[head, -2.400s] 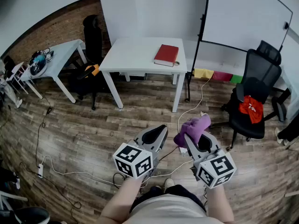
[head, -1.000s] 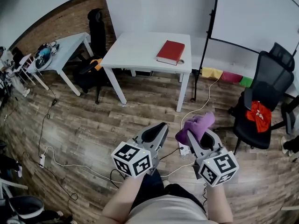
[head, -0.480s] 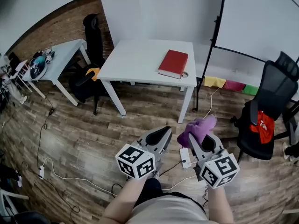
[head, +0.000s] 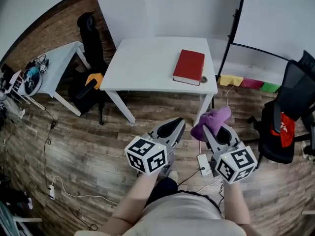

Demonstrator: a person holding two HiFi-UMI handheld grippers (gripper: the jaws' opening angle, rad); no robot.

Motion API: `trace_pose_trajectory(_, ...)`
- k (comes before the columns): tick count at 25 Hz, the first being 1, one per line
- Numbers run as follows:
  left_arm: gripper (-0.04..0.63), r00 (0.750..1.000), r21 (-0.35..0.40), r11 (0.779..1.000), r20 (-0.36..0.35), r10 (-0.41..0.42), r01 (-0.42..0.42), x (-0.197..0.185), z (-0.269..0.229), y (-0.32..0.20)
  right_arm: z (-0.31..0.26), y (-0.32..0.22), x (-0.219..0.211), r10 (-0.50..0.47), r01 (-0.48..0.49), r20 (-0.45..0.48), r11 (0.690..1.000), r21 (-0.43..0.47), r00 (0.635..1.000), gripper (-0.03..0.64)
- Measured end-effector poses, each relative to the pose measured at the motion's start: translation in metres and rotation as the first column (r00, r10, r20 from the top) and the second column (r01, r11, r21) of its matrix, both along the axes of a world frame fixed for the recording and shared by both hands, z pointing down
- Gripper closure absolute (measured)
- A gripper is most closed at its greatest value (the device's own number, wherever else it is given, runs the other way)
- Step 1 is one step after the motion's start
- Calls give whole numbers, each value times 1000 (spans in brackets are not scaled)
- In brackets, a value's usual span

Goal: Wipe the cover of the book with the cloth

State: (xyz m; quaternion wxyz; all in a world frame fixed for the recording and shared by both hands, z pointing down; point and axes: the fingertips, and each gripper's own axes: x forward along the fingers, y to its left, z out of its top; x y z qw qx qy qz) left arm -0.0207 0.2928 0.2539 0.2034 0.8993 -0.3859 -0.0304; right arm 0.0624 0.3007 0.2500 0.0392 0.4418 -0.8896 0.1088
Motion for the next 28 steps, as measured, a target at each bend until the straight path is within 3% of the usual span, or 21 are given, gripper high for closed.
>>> trace_pose_trajectory(13, 563, 997, -18, 997, 2, 81, -81, -21, 10, -76, 9, -69, -33, 34, -35, -15, 999, -28, 999, 500)
trace_pose_trajectory(28, 565, 999, -41, 998, -8, 39, -40, -22, 24, -152, 25, -155, -33, 1, -1, -9, 999, -43, 1000, 500)
